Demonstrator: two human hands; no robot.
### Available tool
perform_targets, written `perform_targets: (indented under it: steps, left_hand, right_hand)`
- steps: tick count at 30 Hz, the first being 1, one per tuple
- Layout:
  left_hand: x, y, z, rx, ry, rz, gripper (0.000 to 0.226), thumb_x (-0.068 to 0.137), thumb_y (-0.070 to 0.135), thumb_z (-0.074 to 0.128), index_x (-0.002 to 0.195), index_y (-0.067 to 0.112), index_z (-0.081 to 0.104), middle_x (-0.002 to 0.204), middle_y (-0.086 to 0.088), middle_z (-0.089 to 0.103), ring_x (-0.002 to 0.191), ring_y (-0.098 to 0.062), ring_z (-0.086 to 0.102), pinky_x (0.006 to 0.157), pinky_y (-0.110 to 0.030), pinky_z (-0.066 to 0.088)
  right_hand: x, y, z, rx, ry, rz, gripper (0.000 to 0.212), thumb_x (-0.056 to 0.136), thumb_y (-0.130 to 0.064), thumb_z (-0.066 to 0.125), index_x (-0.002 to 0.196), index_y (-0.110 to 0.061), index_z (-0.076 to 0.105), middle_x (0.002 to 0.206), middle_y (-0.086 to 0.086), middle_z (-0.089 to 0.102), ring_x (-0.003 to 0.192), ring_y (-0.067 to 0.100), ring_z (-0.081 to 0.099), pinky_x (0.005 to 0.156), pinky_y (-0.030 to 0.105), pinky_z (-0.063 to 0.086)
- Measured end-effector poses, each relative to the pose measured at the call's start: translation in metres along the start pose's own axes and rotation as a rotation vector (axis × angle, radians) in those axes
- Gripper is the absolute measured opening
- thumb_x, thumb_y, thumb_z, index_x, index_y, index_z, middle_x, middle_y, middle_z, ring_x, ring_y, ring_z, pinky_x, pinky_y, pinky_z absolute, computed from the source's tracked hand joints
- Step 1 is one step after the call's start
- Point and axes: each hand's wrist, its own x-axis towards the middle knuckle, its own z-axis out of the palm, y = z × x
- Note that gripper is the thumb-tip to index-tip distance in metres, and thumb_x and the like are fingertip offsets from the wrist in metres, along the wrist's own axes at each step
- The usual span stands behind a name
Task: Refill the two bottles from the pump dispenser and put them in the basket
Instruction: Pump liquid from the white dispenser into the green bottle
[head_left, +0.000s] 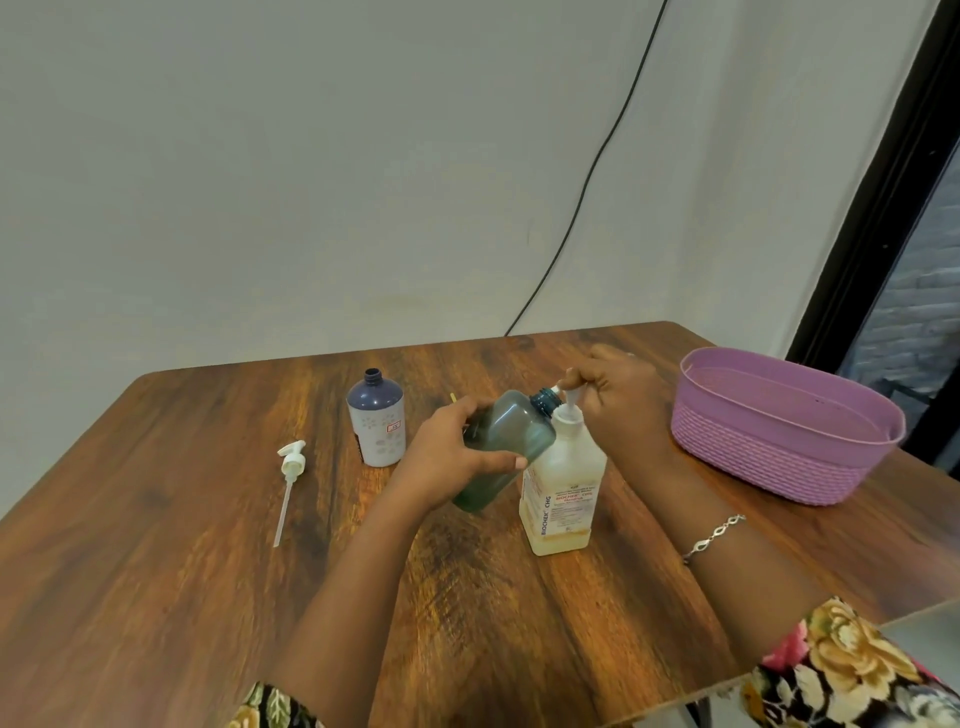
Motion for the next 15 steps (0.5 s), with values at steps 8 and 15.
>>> perform_targets:
  steps: [8, 15]
  left_hand:
    - [-0.001, -0.006, 0.004, -0.019, 0.007, -0.01, 0.065, 0.07, 0.023, 0.078, 0.129, 0.02, 0.048, 0.12, 0.003, 0.053, 0.107, -0.016, 0.051, 0.09, -0.032, 0.045]
    - [-0.002, -0.003, 0.002, -0.017, 0.021, 0.005, 0.067, 0.071, 0.022, 0.077, 0.13, 0.018, 0.047, 0.12, 0.002, 0.051, 0.106, -0.016, 0.05, 0.084, -0.026, 0.042]
  right_hand:
    - [-0.017, 0.003, 0.011, 0.029, 0.053, -0.031, 0.034, 0.07, -0.01, 0.036, 0.059, -0.002, 0.066, 0.059, 0.007, 0.061, 0.056, 0.026, 0.06, 0.052, 0.037, 0.05]
    - [0.005, -0.004, -0.002, 0.003, 0.003, 0.042, 0.024, 0.064, 0.003, 0.047, 0.059, -0.003, 0.069, 0.058, 0.007, 0.063, 0.053, 0.017, 0.053, 0.054, 0.005, 0.035]
